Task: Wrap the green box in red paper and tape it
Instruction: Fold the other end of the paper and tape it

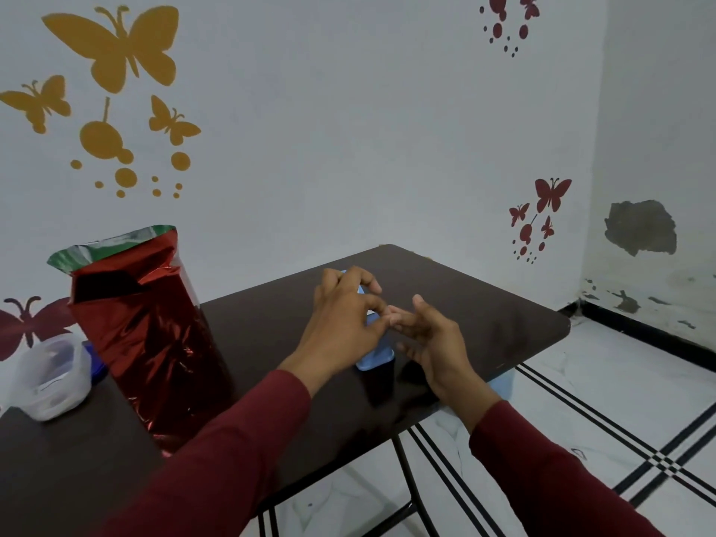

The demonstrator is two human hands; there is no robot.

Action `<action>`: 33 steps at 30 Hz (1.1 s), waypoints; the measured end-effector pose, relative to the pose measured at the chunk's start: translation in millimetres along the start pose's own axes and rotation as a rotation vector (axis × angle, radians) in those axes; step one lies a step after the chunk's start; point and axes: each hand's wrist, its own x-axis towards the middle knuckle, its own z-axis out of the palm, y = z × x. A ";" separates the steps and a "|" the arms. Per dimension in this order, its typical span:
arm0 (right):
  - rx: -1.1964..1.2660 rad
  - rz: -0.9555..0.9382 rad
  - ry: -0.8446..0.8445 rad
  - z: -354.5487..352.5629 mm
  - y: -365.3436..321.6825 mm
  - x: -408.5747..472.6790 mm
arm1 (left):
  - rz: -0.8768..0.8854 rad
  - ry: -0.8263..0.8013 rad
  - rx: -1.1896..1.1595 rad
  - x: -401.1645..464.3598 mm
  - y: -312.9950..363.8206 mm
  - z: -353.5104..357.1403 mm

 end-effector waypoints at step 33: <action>-0.033 -0.171 0.029 2.1 -5.5 -6.5 | -0.325 0.158 -0.203 -18.2 -17.8 -78.7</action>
